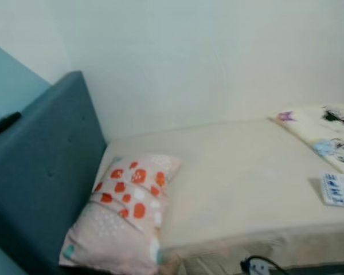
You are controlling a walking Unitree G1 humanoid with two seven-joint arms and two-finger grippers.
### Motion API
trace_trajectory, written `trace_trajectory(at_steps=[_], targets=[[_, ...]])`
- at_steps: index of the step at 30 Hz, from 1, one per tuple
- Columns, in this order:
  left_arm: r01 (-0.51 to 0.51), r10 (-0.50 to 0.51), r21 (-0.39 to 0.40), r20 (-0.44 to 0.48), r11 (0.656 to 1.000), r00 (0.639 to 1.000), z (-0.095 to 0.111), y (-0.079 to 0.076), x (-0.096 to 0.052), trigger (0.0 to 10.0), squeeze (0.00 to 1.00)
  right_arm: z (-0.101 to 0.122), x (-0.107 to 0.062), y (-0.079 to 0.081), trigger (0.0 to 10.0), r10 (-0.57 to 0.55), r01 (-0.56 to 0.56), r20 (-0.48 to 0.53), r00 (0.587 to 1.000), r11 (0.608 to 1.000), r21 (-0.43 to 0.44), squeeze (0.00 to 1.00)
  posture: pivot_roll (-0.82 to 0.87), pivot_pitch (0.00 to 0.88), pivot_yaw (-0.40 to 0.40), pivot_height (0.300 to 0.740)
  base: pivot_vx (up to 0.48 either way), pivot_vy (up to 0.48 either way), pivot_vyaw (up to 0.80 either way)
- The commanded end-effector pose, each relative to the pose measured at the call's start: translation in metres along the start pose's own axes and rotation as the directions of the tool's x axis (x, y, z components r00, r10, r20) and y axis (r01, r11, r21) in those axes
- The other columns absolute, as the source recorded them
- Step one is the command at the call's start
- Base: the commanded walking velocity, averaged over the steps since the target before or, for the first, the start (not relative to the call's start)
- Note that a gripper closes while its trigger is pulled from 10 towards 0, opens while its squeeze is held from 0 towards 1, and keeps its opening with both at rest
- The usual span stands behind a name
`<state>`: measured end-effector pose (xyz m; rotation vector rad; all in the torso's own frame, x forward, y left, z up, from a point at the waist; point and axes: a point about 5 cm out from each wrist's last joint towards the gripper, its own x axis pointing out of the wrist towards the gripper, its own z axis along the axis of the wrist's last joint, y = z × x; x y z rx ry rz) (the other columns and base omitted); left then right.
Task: Clean up the room
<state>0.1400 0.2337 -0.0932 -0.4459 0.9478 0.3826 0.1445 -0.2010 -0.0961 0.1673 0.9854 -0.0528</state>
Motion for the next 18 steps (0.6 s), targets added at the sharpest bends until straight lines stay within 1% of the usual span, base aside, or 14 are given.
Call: trace_trajectory(at_steps=[1,10,12,17,18], targets=[[0.009,-0.01,0.028,0.031,1.0,0.999,0.0095,-0.0008,0.001,10.0,0.0,-0.0019,0.001,0.0044,10.0,0.014,-0.015,-0.025,1.0,1.0,-0.018,0.0,-0.05,0.0,0.03,0.729,0.0,0.0,0.0],[0.01,-0.011,0.053,0.02,0.999,1.0,0.0067,0.0008,0.0002,10.0,0.0,-0.0036,0.0008,0.0048,10.0,0.012,-0.013,-0.03,0.999,1.0,-0.014,0.0,-0.04,0.0,0.03,0.729,0.0,0.0,0.0],[0.01,-0.011,0.086,0.019,0.996,1.0,0.0069,0.0015,0.0001,10.0,0.0,-0.0041,0.0006,0.0044,10.0,0.011,-0.012,-0.033,0.999,1.0,-0.013,0.0,-0.04,0.0,0.03,0.729,0.0,0.0,0.0],[0.017,-0.019,0.112,0.013,0.994,1.0,0.0078,0.0013,0.0002,10.0,0.0,-0.0036,0.0006,0.0049,10.0,0.031,-0.031,-0.032,0.999,0.999,-0.028,0.0,-0.04,0.0,0.033,0.729,0.0,0.0,0.0],[0.018,-0.019,0.115,0.013,0.993,1.0,0.0084,0.0009,0.0003,10.0,0.0,-0.003,0.0006,0.0055,10.0,0.044,-0.045,-0.029,0.999,0.998,-0.032,0.0,-0.05,0.0,0.035,0.729,0.0,0.0,0.76]])
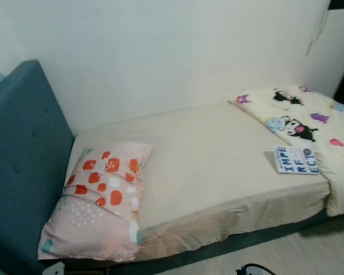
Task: Clean up the room
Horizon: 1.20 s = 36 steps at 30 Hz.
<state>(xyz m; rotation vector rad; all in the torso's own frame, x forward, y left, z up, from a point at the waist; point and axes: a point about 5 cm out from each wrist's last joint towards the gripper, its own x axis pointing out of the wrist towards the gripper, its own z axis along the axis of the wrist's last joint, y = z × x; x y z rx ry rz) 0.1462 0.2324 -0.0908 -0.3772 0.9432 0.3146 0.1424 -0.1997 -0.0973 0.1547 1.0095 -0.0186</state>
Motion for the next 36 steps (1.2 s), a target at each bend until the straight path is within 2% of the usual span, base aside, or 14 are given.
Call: trace_trajectory(at_steps=[1,5,9,12,13,16,17,19,20,23,27,32,33,36], targets=[[-0.011,0.011,0.028,0.003,1.0,1.0,0.003,0.006,-0.001,10.0,0.0,0.0,0.001,0.005,10.0,0.024,-0.024,-0.003,1.0,1.0,-0.007,0.0,-0.05,0.0,0.035,0.729,0.0,0.0,0.76],[-0.004,0.004,0.041,-0.002,0.999,1.0,0.004,0.004,0.0,10.0,0.0,0.0,0.001,0.005,10.0,0.032,-0.032,-0.004,0.999,0.999,-0.025,0.0,-0.05,0.0,0.035,0.729,0.0,0.0,0.73],[-0.009,0.01,0.113,-0.001,0.994,1.0,0.006,-0.001,0.001,10.0,0.0,0.002,0.003,0.01,10.0,0.049,-0.05,-0.019,0.999,0.997,-0.059,0.0,-0.05,0.0,0.034,0.729,0.0,0.0,0.73],[-0.036,0.039,0.214,-0.009,0.976,0.999,0.007,-0.004,0.002,10.0,0.0,0.007,0.007,0.025,10.0,0.095,-0.099,-0.034,0.995,0.986,-0.135,0.0,-0.04,0.0,0.032,0.729,0.0,0.0,0.73],[-0.036,0.039,0.214,-0.009,0.976,0.999,0.007,-0.004,0.002,10.0,0.0,0.007,0.007,0.025,10.0,0.095,-0.099,-0.034,0.995,0.986,-0.135,0.0,-0.04,0.0,0.032,0.729,0.0,0.0,0.73],[-0.03,0.03,0.32,0.006,0.947,1.0,0.013,-0.016,0.006,10.0,0.0,0.02,0.013,0.057,10.0,0.186,-0.19,-0.04,0.982,0.948,-0.257,0.0,0.0,0.006,0.016,0.729,0.0,0.0,0.73],[-0.03,0.03,0.32,0.006,0.947,1.0,0.013,-0.016,0.006,10.0,0.0,0.02,0.013,0.057,10.0,0.186,-0.19,-0.04,0.982,0.948,-0.257,0.0,0.0,0.006,0.016,0.729,0.0,0.0,0.73],[0.001,-0.008,0.387,0.016,0.922,1.0,0.017,-0.03,0.008,10.0,0.0,0.025,0.015,0.073,10.0,0.232,-0.236,-0.052,0.971,0.919,-0.317,0.0,0.02,0.013,0.002,0.729,0.0,0.0,0.73],[0.001,-0.008,0.387,0.016,0.922,1.0,0.017,-0.03,0.008,10.0,0.0,0.025,0.015,0.073,10.0,0.232,-0.236,-0.052,0.971,0.919,-0.317,0.0,0.02,0.013,0.002,0.729,0.0,0.0,0.73],[0.055,-0.071,0.447,0.02,0.893,0.997,0.015,-0.049,0.01,10.0,0.0,0.029,0.016,0.083,10.0,0.257,-0.266,-0.074,0.963,0.884,-0.384,0.0,0.04,0.0,-0.027,0.729,0.0,0.0,0.73],[0.102,-0.106,0.419,-0.013,0.902,0.994,0.005,-0.053,0.009,10.0,0.0,0.033,0.016,0.075,10.0,0.232,-0.239,-0.063,0.971,0.896,-0.376,0.0,0.03,0.0,-0.026,0.729,0.0,0.0,0.73],[0.17,-0.133,0.352,-0.129,0.92,0.983,-0.026,-0.049,0.003,10.0,0.0,0.04,0.014,0.039,10.0,0.111,-0.111,-0.015,0.994,0.954,-0.278,0.0,-0.03,0.0,-0.032,0.729,0.0,0.0,0.73],[0.17,-0.133,0.352,-0.129,0.92,0.983,-0.026,-0.049,0.003,10.0,0.0,0.04,0.014,0.039,10.0,0.111,-0.111,-0.015,0.994,0.954,-0.278,0.0,-0.03,0.0,-0.032,0.729,0.0,0.0,0.73],[0.268,-0.219,0.309,-0.186,0.912,0.958,-0.038,-0.059,0.001,10.0,0.0,0.048,0.011,0.014,10.0,0.042,-0.036,0.018,0.999,0.967,-0.251,0.0,-0.06,0.0,-0.031,0.729,0.0,0.0,0.73]])
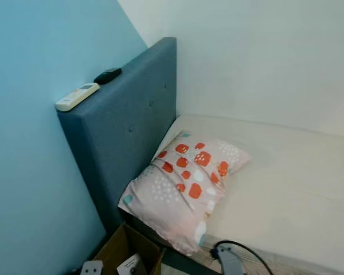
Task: Clean up the room
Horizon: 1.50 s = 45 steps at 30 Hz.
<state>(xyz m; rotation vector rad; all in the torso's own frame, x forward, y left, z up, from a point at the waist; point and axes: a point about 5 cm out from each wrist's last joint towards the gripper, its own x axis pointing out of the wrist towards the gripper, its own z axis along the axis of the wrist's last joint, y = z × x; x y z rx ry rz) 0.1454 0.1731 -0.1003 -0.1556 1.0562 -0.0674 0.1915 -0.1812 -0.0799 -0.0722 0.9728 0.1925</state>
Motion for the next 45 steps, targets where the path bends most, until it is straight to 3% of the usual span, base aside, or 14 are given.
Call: trace_trajectory(at_steps=[1,4,6,10,13,19,23,33,45], targets=[[0.055,-0.055,-0.023,-0.008,0.998,0.998,-0.002,-0.01,0.001,10.0,0.0,-0.003,-0.003,-0.01,10.0,-0.035,0.035,-0.003,0.999,0.999,0.036,0.0,-0.06,0.0,-0.031,0.729,0.0,0.0,0.73],[0.086,-0.086,-0.027,-0.007,0.996,0.996,-0.004,-0.017,0.002,10.0,0.0,0.003,-0.007,-0.031,10.0,-0.1,0.099,0.025,0.995,0.993,0.061,0.0,-0.08,0.0,-0.029,0.729,0.0,0.0,0.73],[0.086,-0.086,-0.027,-0.007,0.996,0.996,-0.004,-0.017,0.002,10.0,0.0,0.003,-0.007,-0.031,10.0,-0.1,0.099,0.025,0.995,0.993,0.061,0.0,-0.08,0.0,-0.029,0.729,0.0,0.0,0.73],[0.104,-0.104,-0.035,-0.003,0.994,0.995,-0.004,-0.017,0.002,10.0,0.0,0.019,-0.011,-0.048,10.0,-0.163,0.155,0.088,0.983,0.983,0.097,0.0,-0.09,0.0,-0.027,0.729,0.0,0.0,0.65],[0.106,-0.106,-0.046,-0.003,0.993,0.994,-0.004,-0.017,0.002,10.0,0.0,0.021,-0.01,-0.047,10.0,-0.162,0.154,0.094,0.982,0.984,0.085,0.0,-0.07,0.0,-0.03,0.729,0.0,0.0,0.6],[0.107,-0.106,-0.078,0.025,0.991,0.994,0.002,-0.013,0.002,10.0,0.0,0.023,-0.005,-0.032,10.0,-0.114,0.108,0.083,0.99,0.992,0.072,0.0,-0.02,0.0,-0.082,0.729,0.0,0.0,0.0],[0.089,-0.083,-0.147,0.05,0.985,0.995,0.003,-0.012,0.002,10.0,0.0,0.026,-0.001,-0.017,10.0,-0.053,0.054,0.072,0.996,0.998,-0.01,0.0,0.0,0.0,-0.1,0.729,0.0,-0.442,0.0],[0.091,-0.087,-0.165,0.035,0.982,0.996,-0.006,-0.014,0.001,10.0,0.0,0.025,0.0,-0.013,10.0,-0.02,0.023,0.054,0.998,0.998,-0.054,0.0,0.03,0.0,-0.118,0.729,0.0,-0.462,0.0],[0.057,-0.049,-0.176,0.049,0.983,0.998,0.003,-0.004,0.001,10.0,0.0,0.021,-0.001,-0.013,10.0,-0.002,0.005,0.048,0.999,0.998,-0.064,0.0,0.02,0.0,-0.1,0.729,0.0,-0.144,0.74]])
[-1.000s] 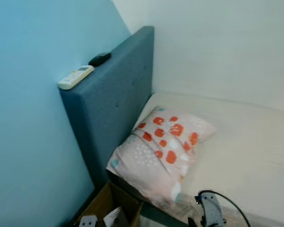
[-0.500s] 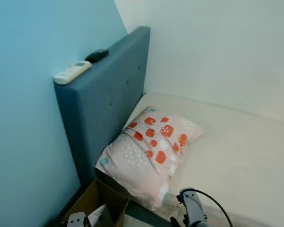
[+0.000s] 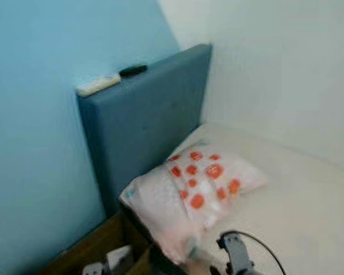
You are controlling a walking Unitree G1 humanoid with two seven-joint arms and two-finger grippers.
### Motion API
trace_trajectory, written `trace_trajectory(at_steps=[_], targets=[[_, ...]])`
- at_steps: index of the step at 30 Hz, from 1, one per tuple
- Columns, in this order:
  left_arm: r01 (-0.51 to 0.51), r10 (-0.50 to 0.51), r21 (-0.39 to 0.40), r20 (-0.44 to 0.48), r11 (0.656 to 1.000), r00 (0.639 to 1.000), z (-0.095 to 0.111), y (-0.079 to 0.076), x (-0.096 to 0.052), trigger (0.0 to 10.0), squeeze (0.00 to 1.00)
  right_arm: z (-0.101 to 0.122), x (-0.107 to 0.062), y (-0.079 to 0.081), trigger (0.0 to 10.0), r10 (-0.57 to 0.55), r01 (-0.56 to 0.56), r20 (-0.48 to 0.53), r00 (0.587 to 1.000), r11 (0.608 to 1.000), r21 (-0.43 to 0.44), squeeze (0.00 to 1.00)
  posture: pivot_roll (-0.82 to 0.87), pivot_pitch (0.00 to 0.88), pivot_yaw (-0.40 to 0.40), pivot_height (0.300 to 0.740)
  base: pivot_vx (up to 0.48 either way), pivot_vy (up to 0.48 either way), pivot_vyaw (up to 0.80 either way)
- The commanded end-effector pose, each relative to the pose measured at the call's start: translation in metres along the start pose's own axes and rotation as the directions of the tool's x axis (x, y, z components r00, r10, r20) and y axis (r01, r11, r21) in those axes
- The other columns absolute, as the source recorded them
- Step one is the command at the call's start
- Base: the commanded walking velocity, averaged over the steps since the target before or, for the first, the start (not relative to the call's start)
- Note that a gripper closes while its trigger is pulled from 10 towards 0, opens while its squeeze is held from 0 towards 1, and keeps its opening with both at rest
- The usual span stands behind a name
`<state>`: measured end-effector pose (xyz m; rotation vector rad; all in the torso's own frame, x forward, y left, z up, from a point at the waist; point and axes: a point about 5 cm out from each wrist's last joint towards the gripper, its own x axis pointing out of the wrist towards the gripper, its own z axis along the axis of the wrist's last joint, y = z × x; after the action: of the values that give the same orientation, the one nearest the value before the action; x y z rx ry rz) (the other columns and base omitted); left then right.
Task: Clean up the room
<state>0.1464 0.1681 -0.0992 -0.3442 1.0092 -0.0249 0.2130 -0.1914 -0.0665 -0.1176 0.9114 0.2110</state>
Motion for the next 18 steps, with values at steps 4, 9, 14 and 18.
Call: trace_trajectory(at_steps=[4,9,14,18], targets=[[-0.001,0.001,0.002,0.003,1.0,1.0,0.006,-0.001,0.002,10.0,0.0,-0.001,0.0,0.0,10.0,0.001,-0.002,-0.002,1.0,1.0,-0.005,0.0,0.01,0.0,-0.093,0.729,0.0,0.0,0.73],[0.009,-0.009,0.01,0.004,1.0,1.0,0.007,-0.005,0.003,10.0,0.0,0.005,0.0,-0.001,10.0,0.002,-0.003,0.025,1.0,1.0,0.012,0.0,0.0,0.0,-0.09,0.729,0.0,0.0,0.72],[0.009,-0.009,0.012,-0.003,1.0,1.0,0.004,-0.006,0.003,10.0,0.0,0.01,0.001,-0.001,10.0,0.005,-0.006,0.042,0.999,1.0,0.023,0.0,0.0,0.0,-0.088,0.729,0.0,0.0,0.72],[0.006,-0.006,0.015,-0.01,1.0,1.0,0.001,-0.005,0.002,10.0,0.0,0.013,0.001,-0.002,10.0,0.001,-0.003,0.053,0.999,1.0,0.025,0.0,0.0,0.0,-0.087,0.729,0.0,0.0,0.72]])
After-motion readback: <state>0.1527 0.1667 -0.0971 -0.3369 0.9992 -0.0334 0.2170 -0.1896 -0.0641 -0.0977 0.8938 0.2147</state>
